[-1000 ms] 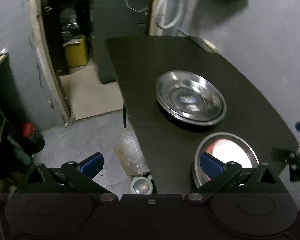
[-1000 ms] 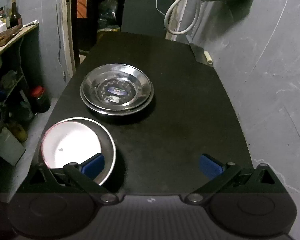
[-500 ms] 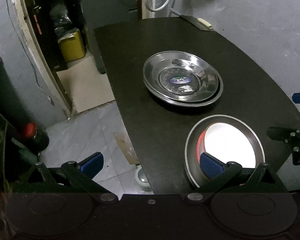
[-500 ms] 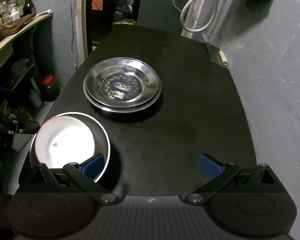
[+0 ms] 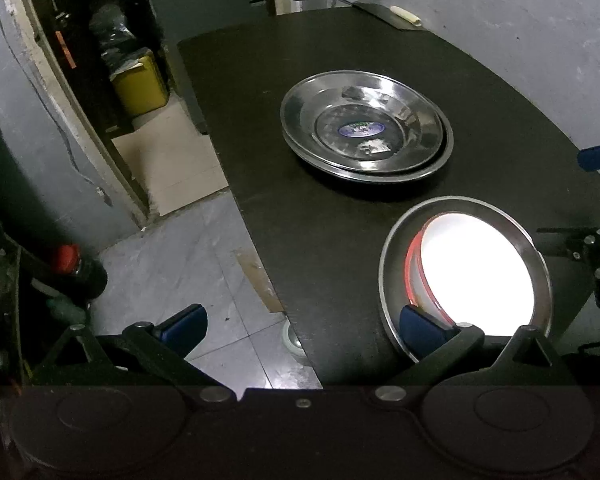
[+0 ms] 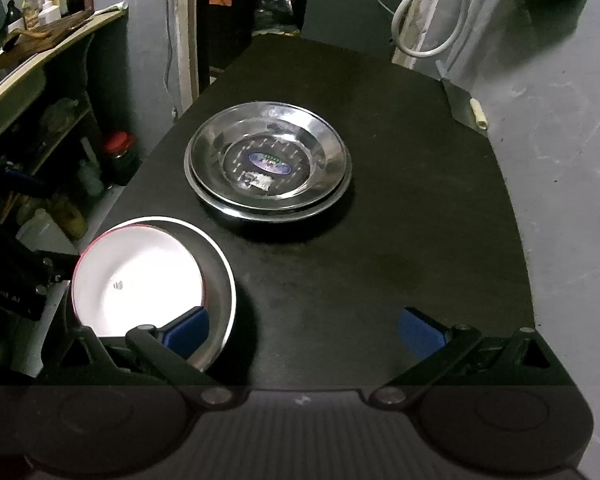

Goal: Organize plates and bowls
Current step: 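Close the left gripper on the steel bowl rim while the right gripper grasps its rim too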

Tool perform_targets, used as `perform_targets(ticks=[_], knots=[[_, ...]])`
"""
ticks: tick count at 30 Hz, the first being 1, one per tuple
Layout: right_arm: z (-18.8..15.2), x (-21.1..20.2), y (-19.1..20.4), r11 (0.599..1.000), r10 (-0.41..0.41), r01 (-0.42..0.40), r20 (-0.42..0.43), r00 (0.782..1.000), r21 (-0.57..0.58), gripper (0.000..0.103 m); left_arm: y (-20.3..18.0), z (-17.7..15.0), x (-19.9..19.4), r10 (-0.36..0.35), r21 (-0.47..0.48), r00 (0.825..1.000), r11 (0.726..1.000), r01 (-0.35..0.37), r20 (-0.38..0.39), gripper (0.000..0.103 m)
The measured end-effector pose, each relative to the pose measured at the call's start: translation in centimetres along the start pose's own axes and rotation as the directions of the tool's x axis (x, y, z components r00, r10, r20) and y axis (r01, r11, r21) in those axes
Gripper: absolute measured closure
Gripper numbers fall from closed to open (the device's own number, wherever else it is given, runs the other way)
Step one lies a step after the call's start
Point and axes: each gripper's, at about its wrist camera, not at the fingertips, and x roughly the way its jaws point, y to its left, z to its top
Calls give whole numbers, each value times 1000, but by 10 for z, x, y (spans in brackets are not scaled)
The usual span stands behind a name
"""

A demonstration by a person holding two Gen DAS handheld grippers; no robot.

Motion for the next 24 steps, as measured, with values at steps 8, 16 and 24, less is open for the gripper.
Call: perform_targets(ticks=[8,16,24], knots=[[-1,15,2,999,9,-11,-57,998,-34,0,-5,1,5,19,32,1000,999,-18,-11,1],[-1,27,6,997,11,-19,-93,996,-76,0,-8,3,9,34,52,999,998,-33,-17,1],[-1,24,2,994,77,-82,-75,994,-74,27,-6,4,6,-18,29,1000,999,18,-18,16]])
